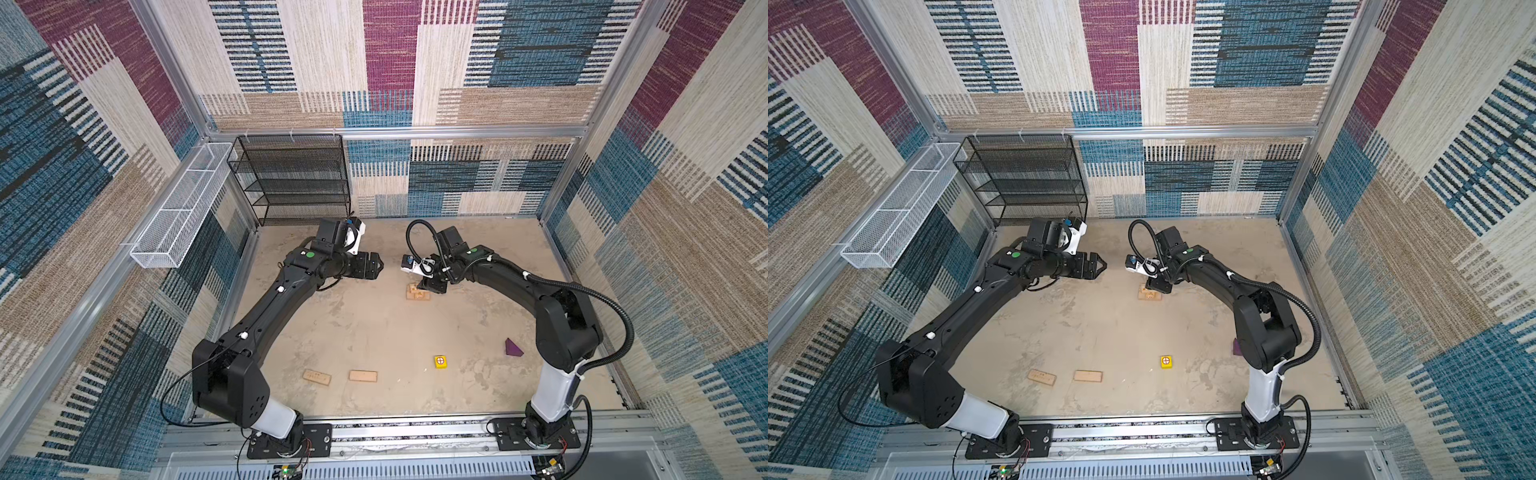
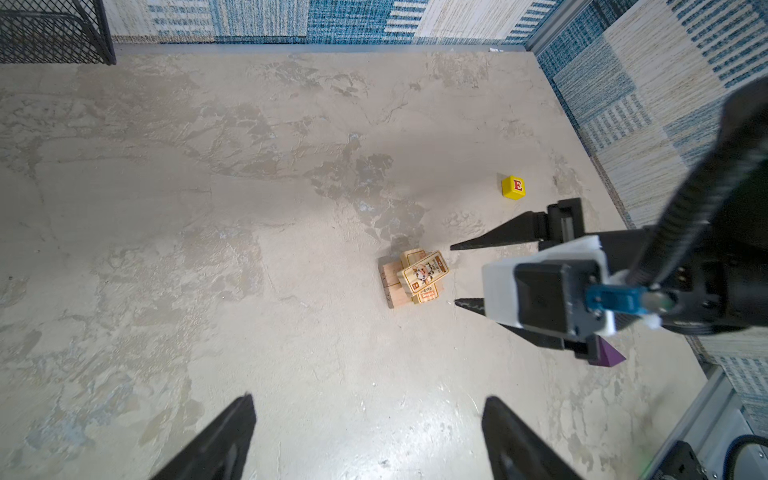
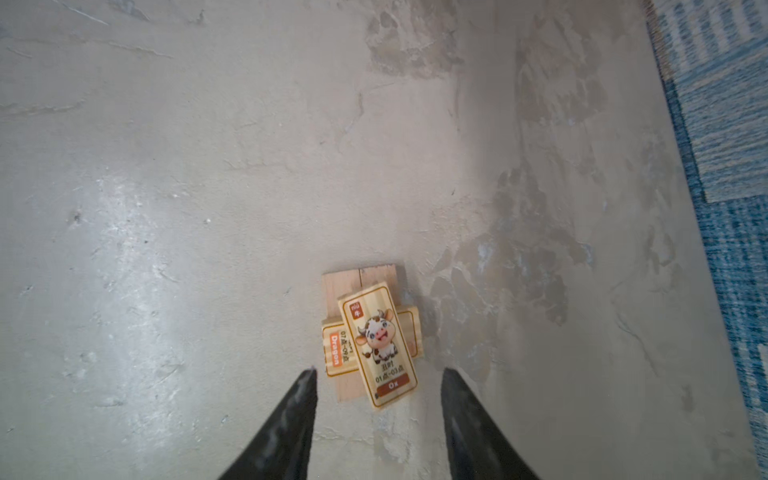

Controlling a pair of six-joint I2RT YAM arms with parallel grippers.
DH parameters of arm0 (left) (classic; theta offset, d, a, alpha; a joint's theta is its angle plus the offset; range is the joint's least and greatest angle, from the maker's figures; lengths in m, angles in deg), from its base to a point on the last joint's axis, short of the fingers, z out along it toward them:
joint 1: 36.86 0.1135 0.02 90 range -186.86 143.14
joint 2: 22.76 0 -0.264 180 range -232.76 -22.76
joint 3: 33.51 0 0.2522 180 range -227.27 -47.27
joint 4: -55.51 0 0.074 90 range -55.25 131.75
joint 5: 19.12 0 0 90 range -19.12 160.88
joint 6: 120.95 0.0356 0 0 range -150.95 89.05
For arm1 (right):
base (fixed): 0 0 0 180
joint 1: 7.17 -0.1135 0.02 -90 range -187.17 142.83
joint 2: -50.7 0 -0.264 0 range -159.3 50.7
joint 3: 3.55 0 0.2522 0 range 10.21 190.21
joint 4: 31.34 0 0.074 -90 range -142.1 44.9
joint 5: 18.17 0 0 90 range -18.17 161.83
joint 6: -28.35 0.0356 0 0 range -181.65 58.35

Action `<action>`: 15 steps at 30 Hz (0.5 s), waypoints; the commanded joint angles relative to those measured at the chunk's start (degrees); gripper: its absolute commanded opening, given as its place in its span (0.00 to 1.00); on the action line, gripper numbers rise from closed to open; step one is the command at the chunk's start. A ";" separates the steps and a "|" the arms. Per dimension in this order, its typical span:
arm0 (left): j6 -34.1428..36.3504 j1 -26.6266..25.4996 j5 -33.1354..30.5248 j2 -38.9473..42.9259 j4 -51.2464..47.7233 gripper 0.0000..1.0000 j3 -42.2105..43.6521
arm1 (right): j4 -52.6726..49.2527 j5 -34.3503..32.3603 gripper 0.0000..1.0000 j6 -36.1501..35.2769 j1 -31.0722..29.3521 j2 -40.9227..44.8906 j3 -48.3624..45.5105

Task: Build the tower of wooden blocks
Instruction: 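Lower the cow bar onto the dragon bar while the left gripper withdraws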

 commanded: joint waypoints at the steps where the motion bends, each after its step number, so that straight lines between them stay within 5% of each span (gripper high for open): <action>1: 1.86 0.00 1.80 -0.01 -1.14 0.90 -0.79 | -1.77 1.88 0.51 -0.21 0.22 -2.05 1.48; 15: 1.60 0.18 2.44 -0.14 -1.14 0.90 -0.94 | -4.08 3.31 0.51 1.30 0.57 -7.35 4.35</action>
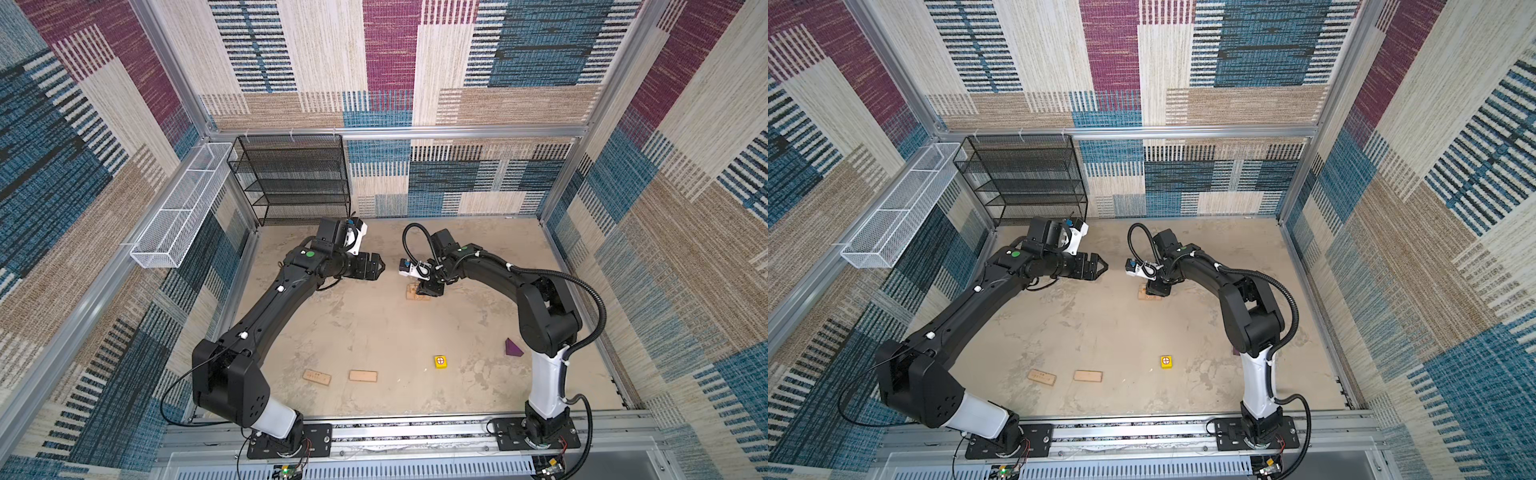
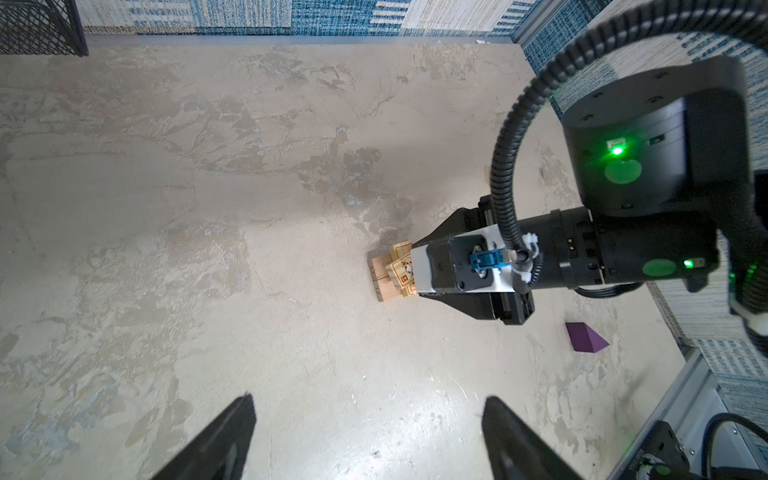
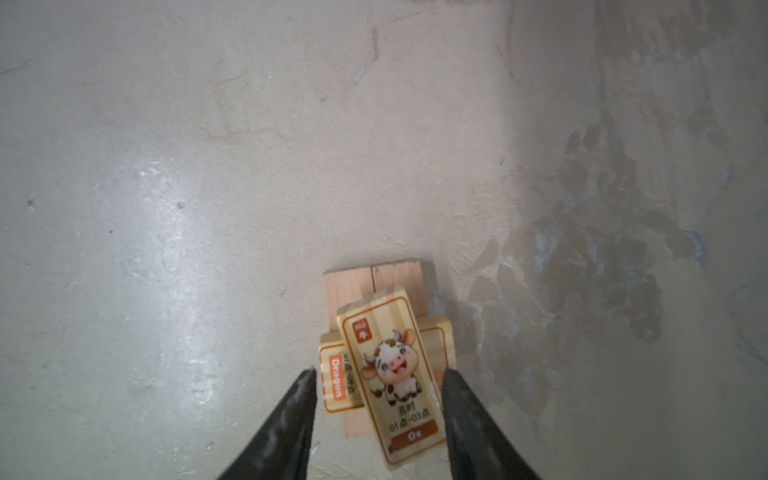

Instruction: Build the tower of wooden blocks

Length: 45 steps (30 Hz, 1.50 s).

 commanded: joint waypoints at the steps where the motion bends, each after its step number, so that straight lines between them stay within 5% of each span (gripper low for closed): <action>1: 1.14 0.16 0.78 0.00 -0.27 0.90 -0.55 | -0.39 1.86 0.51 0.79 -0.01 -0.24 0.40; 45: 0.17 2.38 1.75 1.26 0.39 0.89 -0.19 | -0.30 -0.64 0.48 2.82 -0.02 -3.09 2.77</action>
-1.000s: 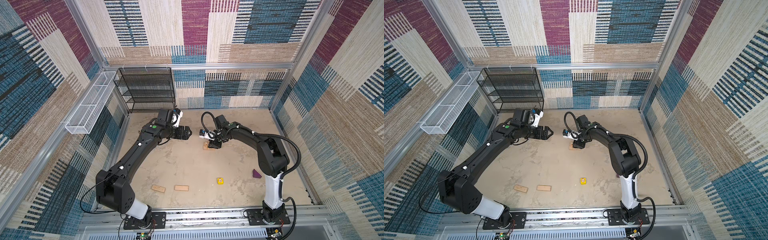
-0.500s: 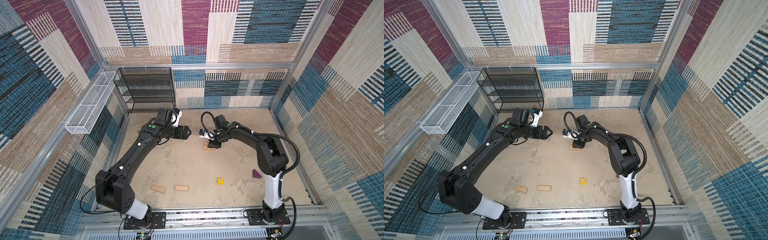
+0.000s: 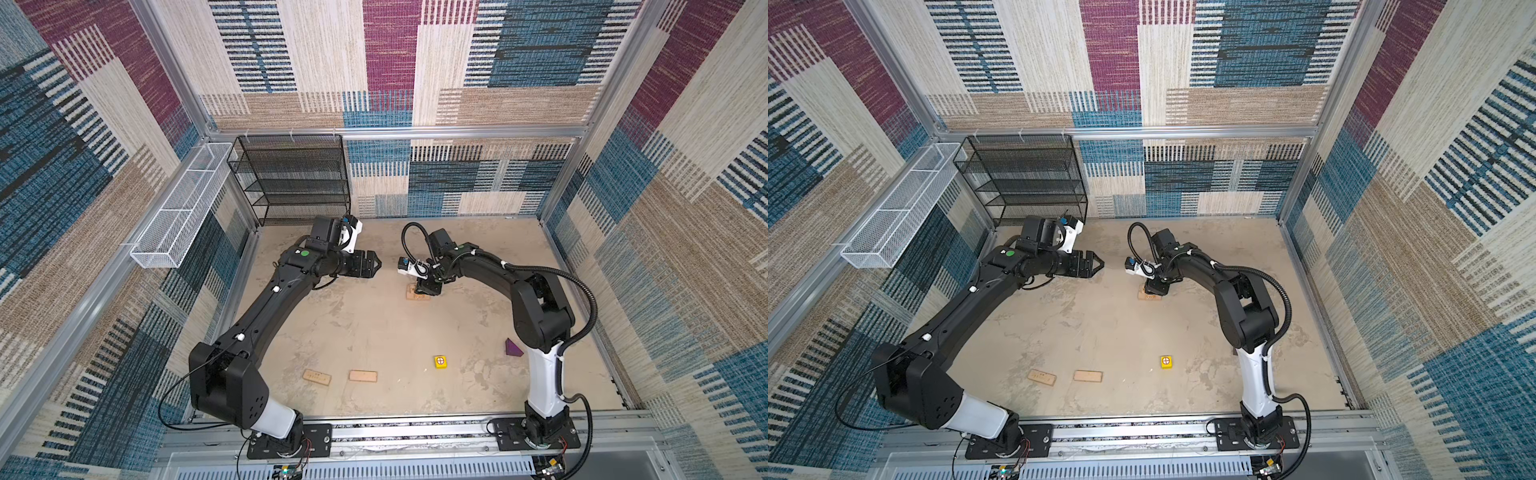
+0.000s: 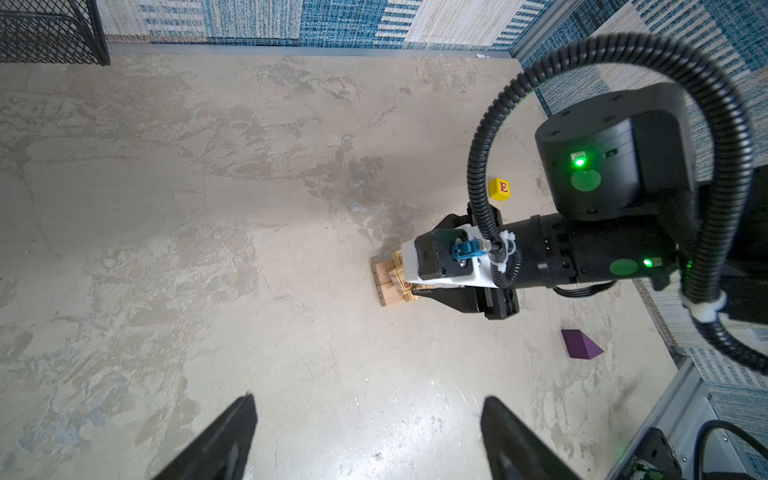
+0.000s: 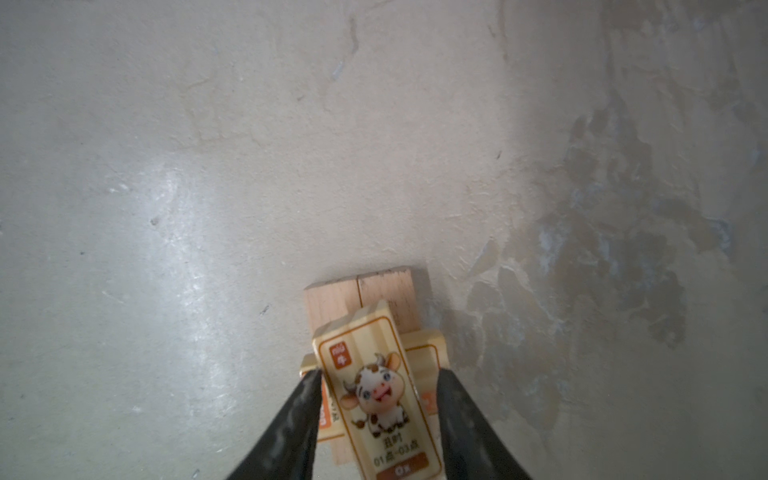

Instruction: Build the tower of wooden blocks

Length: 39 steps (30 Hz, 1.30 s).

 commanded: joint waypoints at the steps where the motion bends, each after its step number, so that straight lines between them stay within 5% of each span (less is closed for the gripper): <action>1: 0.15 0.28 0.49 0.43 0.39 0.89 -0.13 | 0.13 -0.46 0.48 0.44 -0.09 -0.15 0.04; 39: -2.44 3.66 3.66 0.53 2.77 0.89 1.22 | 0.06 -1.39 0.44 0.79 -0.09 -0.02 -0.39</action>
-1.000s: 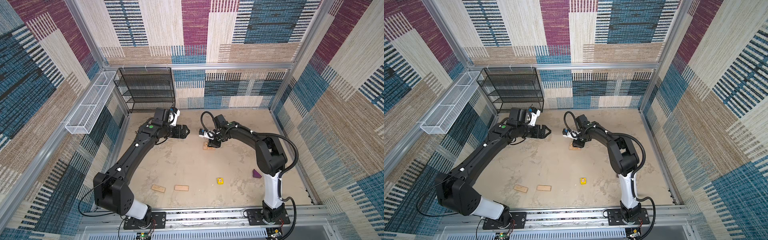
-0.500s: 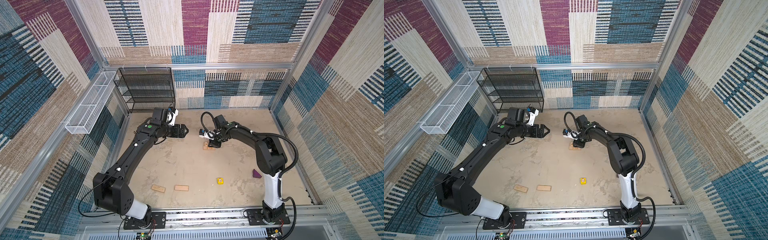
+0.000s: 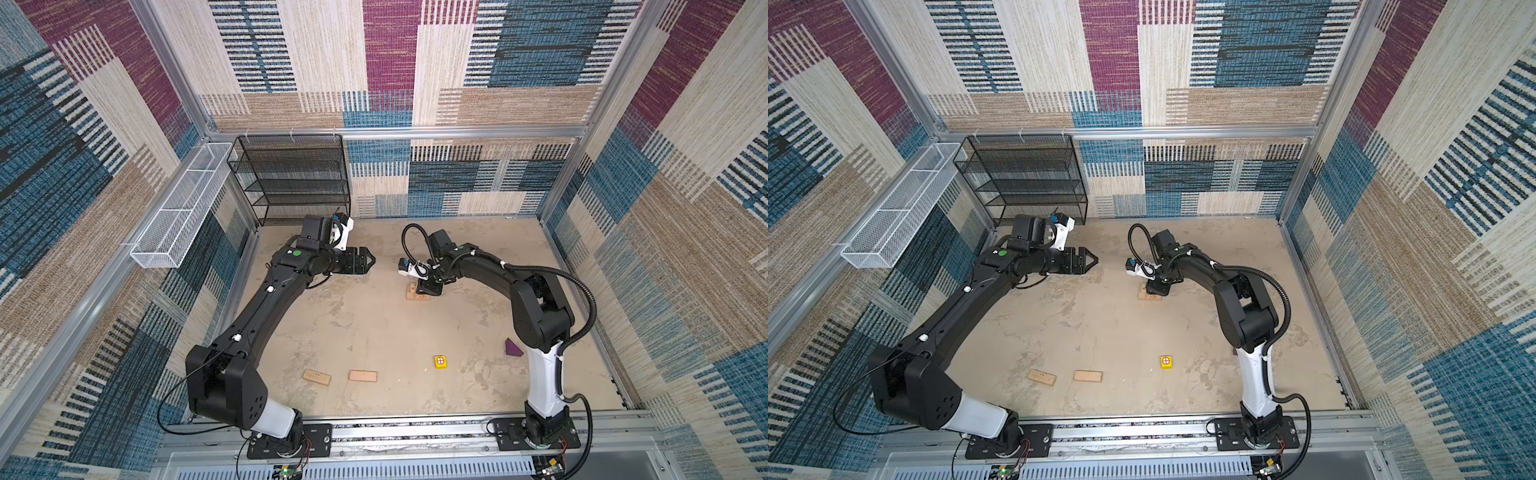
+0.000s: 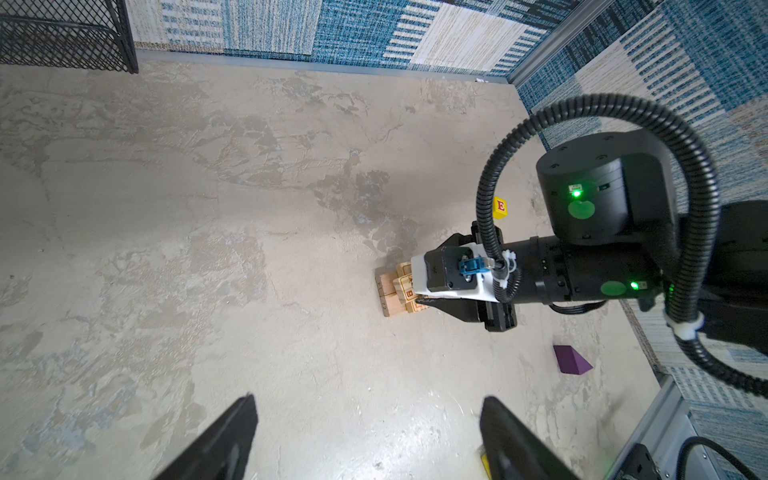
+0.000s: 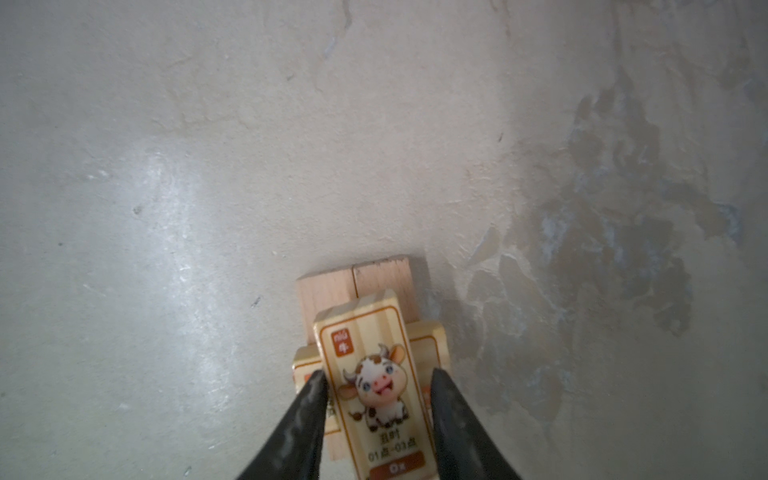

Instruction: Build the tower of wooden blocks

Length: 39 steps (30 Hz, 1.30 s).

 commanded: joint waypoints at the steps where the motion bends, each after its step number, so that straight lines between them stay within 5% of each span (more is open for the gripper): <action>1: -1.24 0.25 0.67 0.03 1.00 0.89 0.05 | 0.10 0.18 0.44 0.79 -0.06 0.08 0.19; 11: -1.59 0.78 0.93 0.07 1.07 0.88 0.14 | 0.05 0.12 0.43 0.90 -0.06 0.11 0.31; 21: -1.70 1.22 1.22 0.21 1.08 0.88 0.15 | -0.06 -0.08 0.53 0.91 -0.06 1.64 0.37; 29: -1.61 1.40 0.96 0.27 1.11 0.88 0.23 | -0.22 0.86 0.65 2.19 -0.06 7.17 -0.30; 39: -1.44 1.40 0.20 0.51 1.11 0.87 0.50 | 6.94 -0.06 0.67 6.70 -3.37 17.29 -8.70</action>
